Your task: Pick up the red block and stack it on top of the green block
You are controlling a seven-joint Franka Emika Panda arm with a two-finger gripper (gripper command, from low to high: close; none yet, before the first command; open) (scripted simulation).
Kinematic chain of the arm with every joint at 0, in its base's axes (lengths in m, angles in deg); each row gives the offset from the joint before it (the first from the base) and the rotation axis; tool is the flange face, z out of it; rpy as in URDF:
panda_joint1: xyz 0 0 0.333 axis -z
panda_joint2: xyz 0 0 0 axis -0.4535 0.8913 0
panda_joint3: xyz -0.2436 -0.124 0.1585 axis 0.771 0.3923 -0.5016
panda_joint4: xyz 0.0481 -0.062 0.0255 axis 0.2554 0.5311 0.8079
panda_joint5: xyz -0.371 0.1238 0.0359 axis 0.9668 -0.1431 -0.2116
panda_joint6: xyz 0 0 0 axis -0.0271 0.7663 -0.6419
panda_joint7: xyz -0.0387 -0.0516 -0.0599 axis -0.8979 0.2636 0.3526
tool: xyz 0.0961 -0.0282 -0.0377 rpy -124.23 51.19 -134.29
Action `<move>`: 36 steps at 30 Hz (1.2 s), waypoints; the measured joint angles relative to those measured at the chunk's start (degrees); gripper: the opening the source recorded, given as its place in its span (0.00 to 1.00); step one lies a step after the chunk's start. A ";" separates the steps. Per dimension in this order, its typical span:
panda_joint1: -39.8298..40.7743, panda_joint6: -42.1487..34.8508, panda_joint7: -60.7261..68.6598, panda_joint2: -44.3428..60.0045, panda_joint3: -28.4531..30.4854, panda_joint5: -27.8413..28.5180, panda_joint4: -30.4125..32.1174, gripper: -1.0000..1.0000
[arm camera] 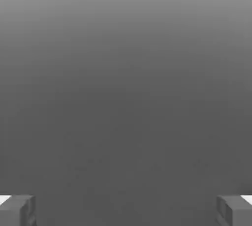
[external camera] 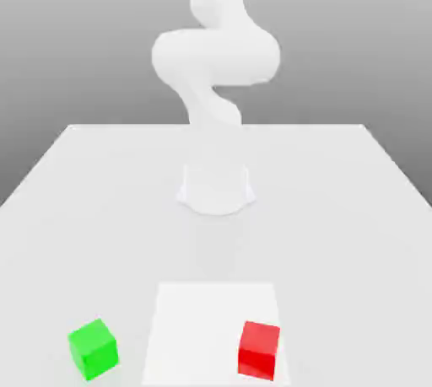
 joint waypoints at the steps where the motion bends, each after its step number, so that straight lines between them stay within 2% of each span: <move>1: 0.46 0.88 -1.10 2.26 -0.71 0.35 0.46 0.50; 15: 3.84 12.29 -15.59 31.60 -7.22 5.39 6.47 0.50; 24: 2.43 19.85 -21.72 49.84 -8.26 4.28 10.36 0.50; 29: 0.39 27.71 -24.56 60.15 -5.81 7.13 9.36 0.50; 30: -0.08 28.92 -24.94 61.62 -5.24 7.63 9.14 0.00; 36: -0.28 29.60 -25.22 62.36 -5.01 7.98 9.02 0.00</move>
